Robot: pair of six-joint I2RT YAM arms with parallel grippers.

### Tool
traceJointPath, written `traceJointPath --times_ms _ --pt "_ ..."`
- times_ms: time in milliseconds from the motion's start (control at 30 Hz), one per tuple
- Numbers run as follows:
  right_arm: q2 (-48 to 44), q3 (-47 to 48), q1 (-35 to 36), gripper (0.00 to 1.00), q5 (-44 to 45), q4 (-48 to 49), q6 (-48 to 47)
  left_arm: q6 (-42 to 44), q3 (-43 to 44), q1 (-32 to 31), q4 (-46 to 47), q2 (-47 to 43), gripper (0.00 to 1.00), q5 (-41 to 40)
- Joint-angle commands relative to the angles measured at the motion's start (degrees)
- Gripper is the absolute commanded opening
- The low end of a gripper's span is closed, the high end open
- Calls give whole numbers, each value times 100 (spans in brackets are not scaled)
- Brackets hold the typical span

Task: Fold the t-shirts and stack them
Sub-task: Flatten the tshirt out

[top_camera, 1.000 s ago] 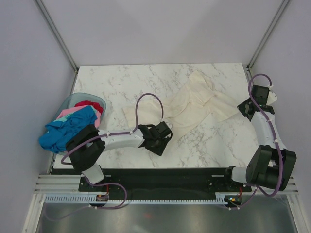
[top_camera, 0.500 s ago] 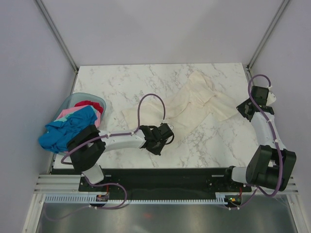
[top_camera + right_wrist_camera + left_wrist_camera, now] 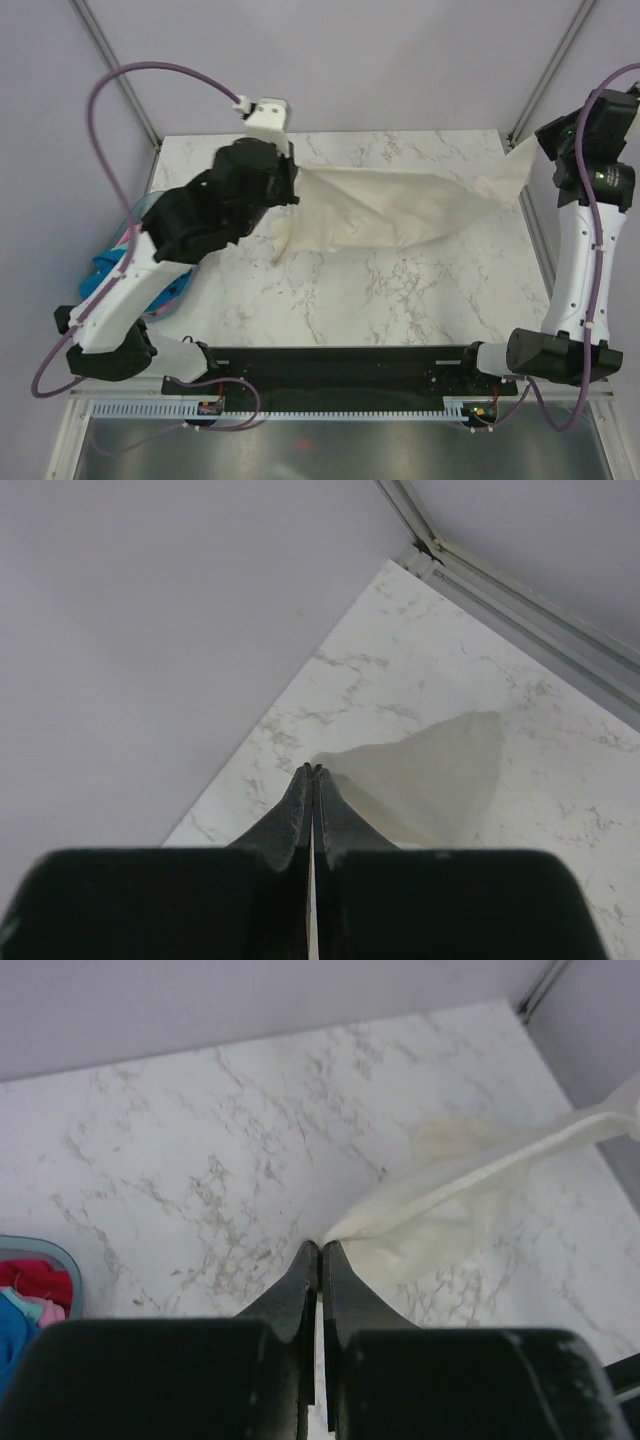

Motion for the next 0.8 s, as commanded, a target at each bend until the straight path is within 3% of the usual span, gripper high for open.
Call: traceJointPath --times_ms 0,267,400,533,667,767 --pt "-554 821 -11 0 141 -889 -20 450 606 -16 -524 -447 2 -435" --pt "-1994 1709 -11 0 405 -1278 -205 151 230 -16 -542 -1931 2 558" --pt "-1997 1877 -11 0 239 -1287 -240 168 36 -16 -533 -2179 2 657" --pt "-1734 1431 -11 0 -60 -998 -161 326 -429 -16 -289 -1970 2 253" --pt "-1391 639 -20 0 -192 -68 -178 651 -791 150 310 -1346 2 6" --pt "-1004 85 -20 0 -473 757 -178 731 -729 1001 634 -680 2 549"
